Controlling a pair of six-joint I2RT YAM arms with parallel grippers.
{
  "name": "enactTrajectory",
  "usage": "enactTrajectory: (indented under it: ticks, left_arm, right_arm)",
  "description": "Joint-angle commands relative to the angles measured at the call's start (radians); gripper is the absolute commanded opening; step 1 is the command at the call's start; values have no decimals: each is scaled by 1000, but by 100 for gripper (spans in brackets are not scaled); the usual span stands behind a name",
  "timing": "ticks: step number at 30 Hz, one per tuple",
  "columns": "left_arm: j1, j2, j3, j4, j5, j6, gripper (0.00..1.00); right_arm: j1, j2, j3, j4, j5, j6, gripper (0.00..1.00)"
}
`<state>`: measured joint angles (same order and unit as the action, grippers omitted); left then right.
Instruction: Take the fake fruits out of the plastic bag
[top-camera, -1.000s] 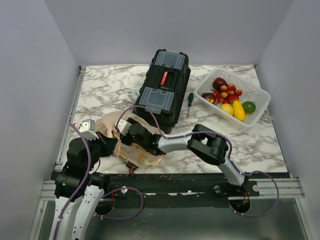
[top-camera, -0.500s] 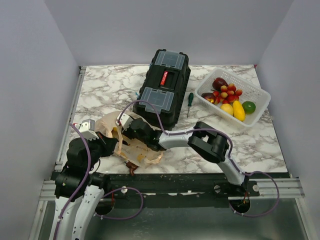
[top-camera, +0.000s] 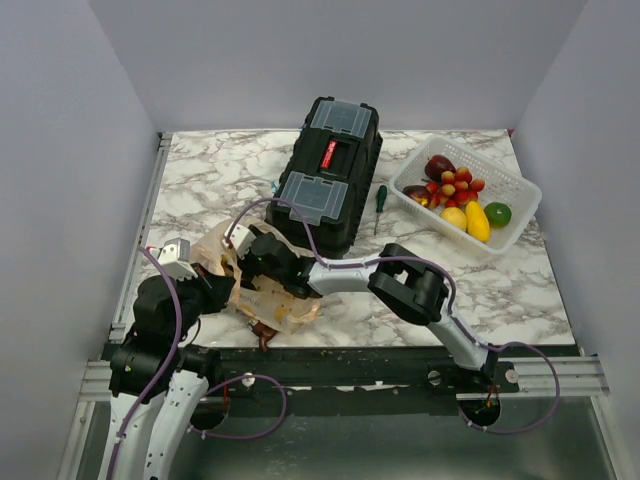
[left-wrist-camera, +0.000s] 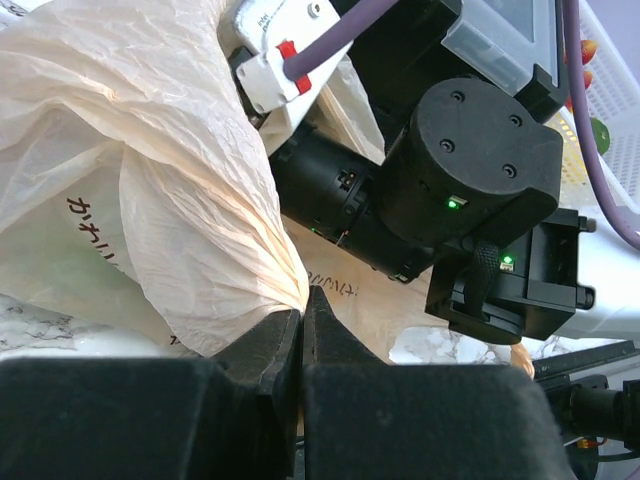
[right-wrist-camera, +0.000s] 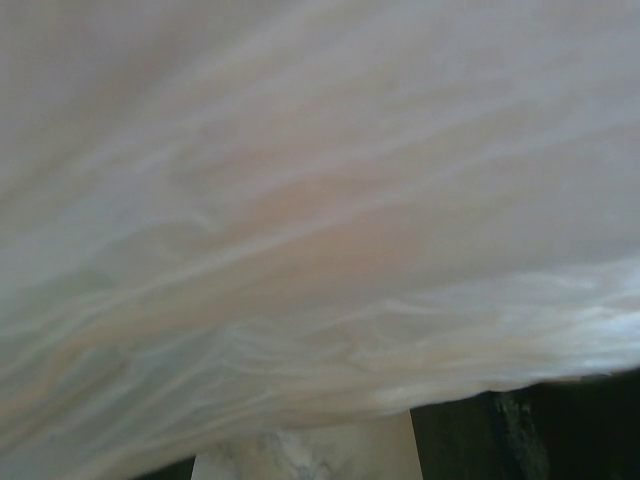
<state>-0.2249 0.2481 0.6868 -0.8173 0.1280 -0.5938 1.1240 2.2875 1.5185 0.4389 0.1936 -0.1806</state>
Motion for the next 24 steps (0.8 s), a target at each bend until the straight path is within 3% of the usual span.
enactTrajectory:
  ticks: [1,4,12,21,24]
  left_arm:
    - [-7,-6,-3,-8,2,8,0]
    - [-7,-6,-2,-8,1,8,0]
    - [-8,-7,-3,-8,2,8,0]
    - [-8,-5,-1,-9,2,8,0]
    - [-8,-2,-1,-10,1,8,0]
  right_arm:
    - [-20,85,38,-165,15,-22,71]
    - [-20,118,87,-209,59,-46,81]
    - [-21,155,135,-199,88,-127,87]
    - [-20,269,307,-220,140,-171,88]
    - [-20,271,334,-235,149,-163,80]
